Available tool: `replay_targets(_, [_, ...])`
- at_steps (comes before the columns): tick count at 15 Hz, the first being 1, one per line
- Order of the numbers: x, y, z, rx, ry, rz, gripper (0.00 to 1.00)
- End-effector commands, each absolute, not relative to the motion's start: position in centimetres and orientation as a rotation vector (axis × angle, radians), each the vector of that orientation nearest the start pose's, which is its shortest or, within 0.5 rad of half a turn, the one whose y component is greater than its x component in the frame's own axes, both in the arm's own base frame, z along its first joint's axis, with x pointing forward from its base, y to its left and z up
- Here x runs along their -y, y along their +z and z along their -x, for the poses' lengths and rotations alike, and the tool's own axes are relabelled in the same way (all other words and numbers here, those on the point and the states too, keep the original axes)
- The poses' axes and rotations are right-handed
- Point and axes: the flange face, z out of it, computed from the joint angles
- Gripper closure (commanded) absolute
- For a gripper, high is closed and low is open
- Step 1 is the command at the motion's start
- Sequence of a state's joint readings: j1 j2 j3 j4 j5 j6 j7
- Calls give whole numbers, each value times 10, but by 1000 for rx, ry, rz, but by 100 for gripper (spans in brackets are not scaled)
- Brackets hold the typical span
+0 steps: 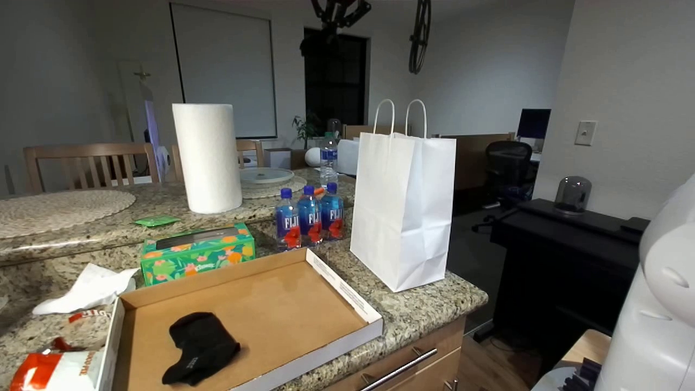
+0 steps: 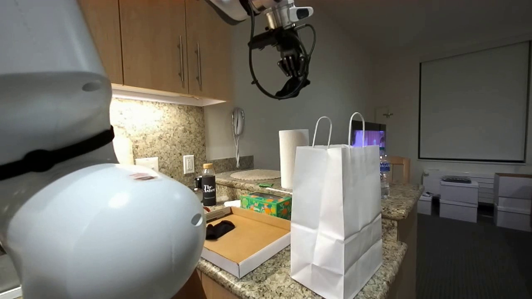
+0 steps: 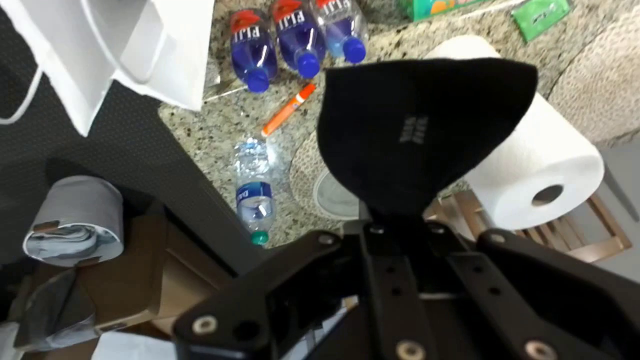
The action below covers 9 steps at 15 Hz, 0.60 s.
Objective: Pick up the socks on the box cover and put them in the paper bag
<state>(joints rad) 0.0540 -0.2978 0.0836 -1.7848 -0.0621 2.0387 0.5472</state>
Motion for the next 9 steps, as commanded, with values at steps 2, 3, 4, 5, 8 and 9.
replay_targets(2, [-15,732,-480,-698,-932,2799,94])
replay_targets(3, [-5,730,-478,-718,-943,2786,94])
replay_targets(4, [5,726,-474,-728,-951,2776,94])
replay_targets(5, [13,720,-469,-737,-956,2772,94])
replay_targets(8, [33,699,-449,-776,-978,2747,94])
replay_targets(9, [37,695,-445,-786,-981,2740,94])
